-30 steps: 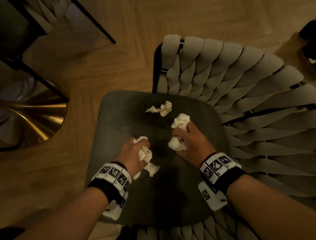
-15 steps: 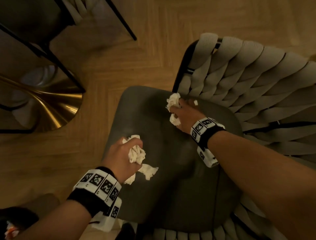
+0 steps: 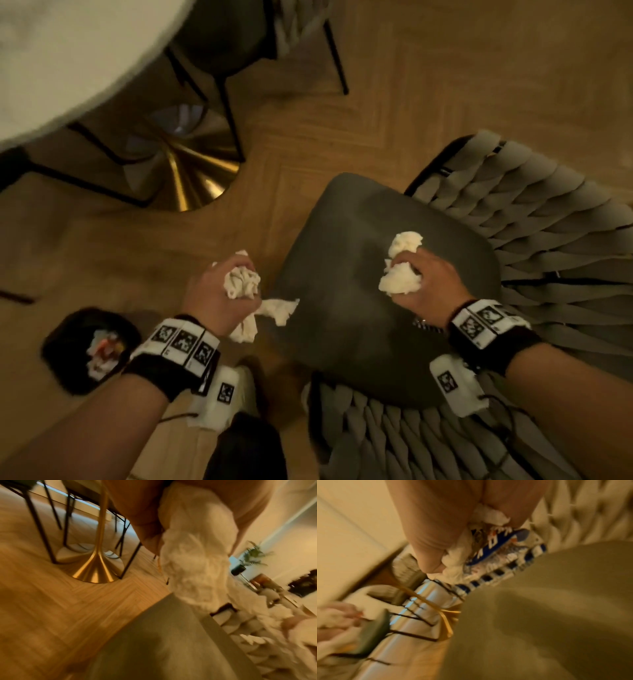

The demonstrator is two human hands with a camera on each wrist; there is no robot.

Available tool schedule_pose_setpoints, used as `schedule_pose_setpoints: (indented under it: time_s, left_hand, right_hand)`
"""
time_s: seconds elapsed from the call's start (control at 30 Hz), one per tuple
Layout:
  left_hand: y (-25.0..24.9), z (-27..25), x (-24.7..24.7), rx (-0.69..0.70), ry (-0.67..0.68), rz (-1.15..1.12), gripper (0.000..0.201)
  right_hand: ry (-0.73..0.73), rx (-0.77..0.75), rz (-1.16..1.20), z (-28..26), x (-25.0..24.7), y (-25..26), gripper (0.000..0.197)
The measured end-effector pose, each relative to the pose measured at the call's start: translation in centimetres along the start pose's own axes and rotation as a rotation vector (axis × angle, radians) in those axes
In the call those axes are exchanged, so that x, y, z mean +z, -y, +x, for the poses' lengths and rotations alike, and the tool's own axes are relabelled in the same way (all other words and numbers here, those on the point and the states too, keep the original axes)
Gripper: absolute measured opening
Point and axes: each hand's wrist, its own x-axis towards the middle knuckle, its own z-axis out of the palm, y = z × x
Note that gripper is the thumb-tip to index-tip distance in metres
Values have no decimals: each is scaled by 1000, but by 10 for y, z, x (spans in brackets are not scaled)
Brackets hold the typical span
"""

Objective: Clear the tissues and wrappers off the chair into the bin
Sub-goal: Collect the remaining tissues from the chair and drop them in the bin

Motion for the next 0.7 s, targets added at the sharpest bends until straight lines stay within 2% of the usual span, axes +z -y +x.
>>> schedule_pose_setpoints:
  time_s: [0.1,0.17,0.27,0.37,0.53,0.6,0.7]
  left_hand:
    - [41,-42,-53,-75,-106,-139,56]
    - [66,-60,-75,-79,-174,-164,51]
    - [124,-99,-115,-145,-280,-152,41]
    - [204,-133,-148,-214,-328,-167,39]
    - [357,-170,-181,-340,-308,-293,47]
    - [411,-168,-189,-414,-294,-265,47]
    - [485,-142,-182,-429,-284,-241,47]
  right_hand:
    - [-25,-113,22,-23,5,75,40]
    - [-42,-160,44,-31,12,117,38]
    - [-14,-209,74,-47,53,195,39]
    - [23,-249,136,-64,120,268,39]
    - [132,-287,230,-77,258,363,41]
    - [173,-301,245,-74,311,385,46]
    - [216,-336,259,-61,383,402,45]
